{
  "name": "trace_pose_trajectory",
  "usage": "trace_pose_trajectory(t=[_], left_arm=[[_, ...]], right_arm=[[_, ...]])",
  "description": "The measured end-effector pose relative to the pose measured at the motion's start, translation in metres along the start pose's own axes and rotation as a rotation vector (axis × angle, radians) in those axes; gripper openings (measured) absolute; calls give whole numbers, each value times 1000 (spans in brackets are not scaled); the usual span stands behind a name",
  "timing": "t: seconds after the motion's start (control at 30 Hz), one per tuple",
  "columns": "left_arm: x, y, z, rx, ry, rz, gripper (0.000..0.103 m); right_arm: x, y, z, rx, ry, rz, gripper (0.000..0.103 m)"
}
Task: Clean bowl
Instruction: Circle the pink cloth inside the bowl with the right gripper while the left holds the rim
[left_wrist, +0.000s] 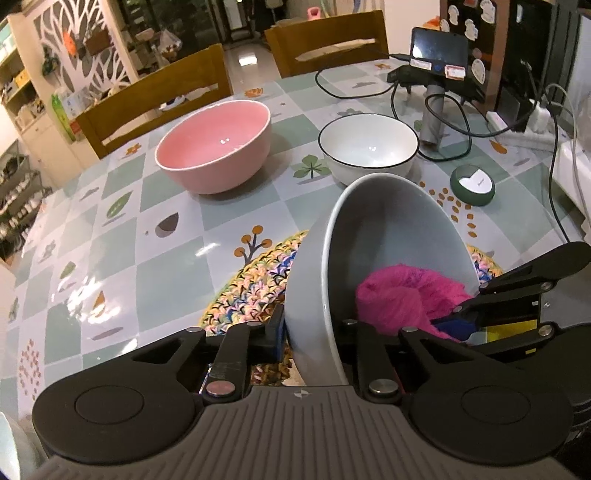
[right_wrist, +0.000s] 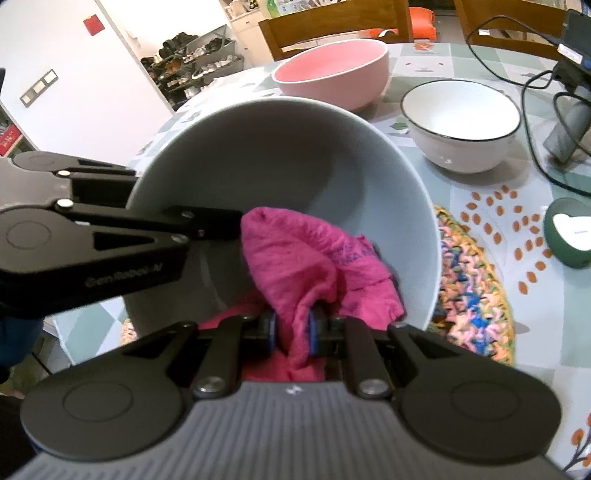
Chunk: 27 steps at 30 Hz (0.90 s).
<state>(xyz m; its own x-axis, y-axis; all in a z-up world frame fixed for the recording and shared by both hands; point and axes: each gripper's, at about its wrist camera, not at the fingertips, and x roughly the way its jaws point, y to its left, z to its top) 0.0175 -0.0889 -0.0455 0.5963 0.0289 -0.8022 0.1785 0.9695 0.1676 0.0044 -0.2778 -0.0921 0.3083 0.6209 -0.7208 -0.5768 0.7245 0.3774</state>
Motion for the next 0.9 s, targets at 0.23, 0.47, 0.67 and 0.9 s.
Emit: trace_pose_trajectory(t=[0.23, 0.47, 0.67, 0.9], left_arm=[[-9, 1, 5, 49, -17, 15, 18], [-16, 2, 13, 114, -11, 22, 18], [-14, 2, 14, 127, -2, 44, 17], [-6, 8, 15, 114, 11, 86, 17]], right_arm=[[-11, 2, -6, -1, -11, 47, 16], [-23, 1, -10, -2, -31, 104, 16], [-29, -2, -17, -22, -31, 104, 16], [-20, 8, -25, -215, 15, -2, 16]])
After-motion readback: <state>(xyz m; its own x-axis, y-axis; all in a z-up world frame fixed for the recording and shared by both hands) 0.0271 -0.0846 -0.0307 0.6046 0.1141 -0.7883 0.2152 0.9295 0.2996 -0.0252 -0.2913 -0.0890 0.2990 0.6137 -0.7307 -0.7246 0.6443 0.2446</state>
